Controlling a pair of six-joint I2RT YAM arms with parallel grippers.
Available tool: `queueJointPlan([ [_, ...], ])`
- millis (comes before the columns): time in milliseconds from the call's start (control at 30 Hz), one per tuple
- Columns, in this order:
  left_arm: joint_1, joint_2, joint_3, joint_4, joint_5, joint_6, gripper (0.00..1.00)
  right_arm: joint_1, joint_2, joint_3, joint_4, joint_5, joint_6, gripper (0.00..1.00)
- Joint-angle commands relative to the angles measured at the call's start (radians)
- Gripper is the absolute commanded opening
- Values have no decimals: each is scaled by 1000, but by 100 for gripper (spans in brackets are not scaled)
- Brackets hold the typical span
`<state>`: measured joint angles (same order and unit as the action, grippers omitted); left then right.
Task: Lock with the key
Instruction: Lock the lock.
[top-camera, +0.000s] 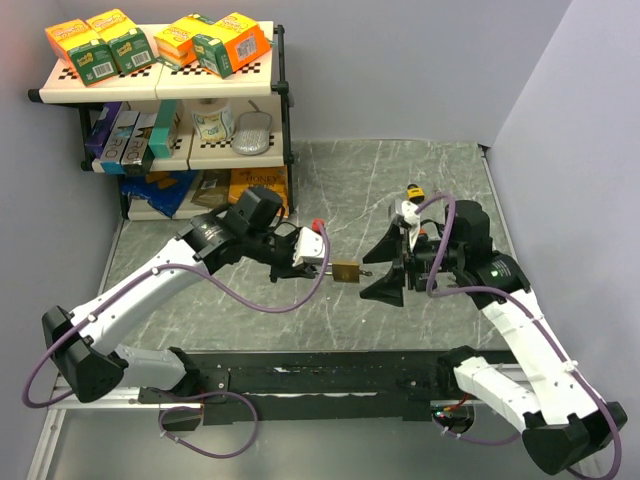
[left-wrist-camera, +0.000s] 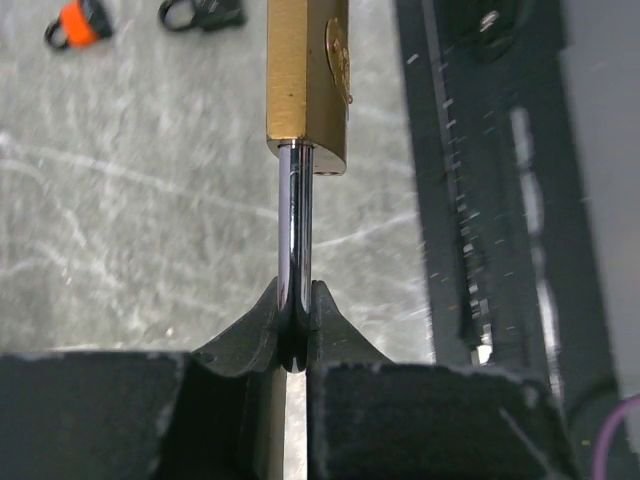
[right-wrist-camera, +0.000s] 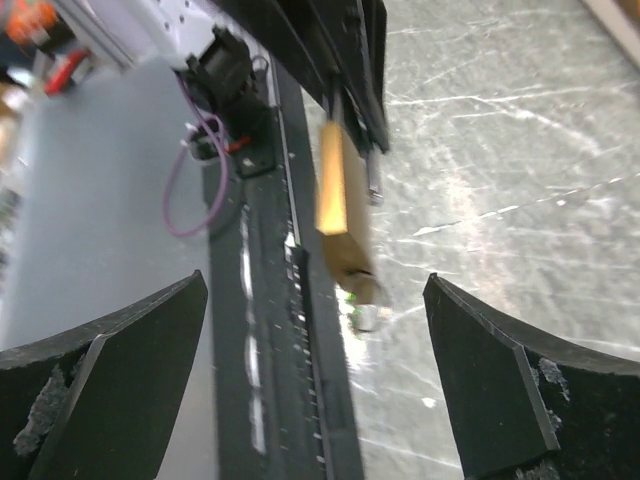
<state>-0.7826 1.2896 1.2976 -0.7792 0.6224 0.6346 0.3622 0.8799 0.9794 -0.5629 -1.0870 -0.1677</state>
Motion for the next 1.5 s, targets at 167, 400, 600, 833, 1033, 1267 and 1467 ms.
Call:
queueJointPlan([
  [167, -6, 36, 144, -66, 241, -29, 1, 4, -7, 27, -104, -48, -280, 99],
  [400, -20, 69, 183, -68, 218, -72, 1, 14, 11, 45, -111, -116, -306, 86],
  [600, -43, 89, 193, -37, 203, -131, 1, 32, 33, 53, -131, -117, -316, 66],
  [833, -55, 96, 201, -22, 217, -159, 1, 52, 63, 58, -132, -108, -329, 43],
  [1033, -56, 109, 216, 1, 241, -196, 1, 60, 77, 59, -138, -113, -339, 27],
  [1267, -60, 116, 207, 78, 243, -277, 1, 76, 74, 42, -91, -131, -291, 0],
  [1467, -78, 114, 186, 165, 277, -375, 1, 106, 62, 4, 21, -119, -201, 0],
])
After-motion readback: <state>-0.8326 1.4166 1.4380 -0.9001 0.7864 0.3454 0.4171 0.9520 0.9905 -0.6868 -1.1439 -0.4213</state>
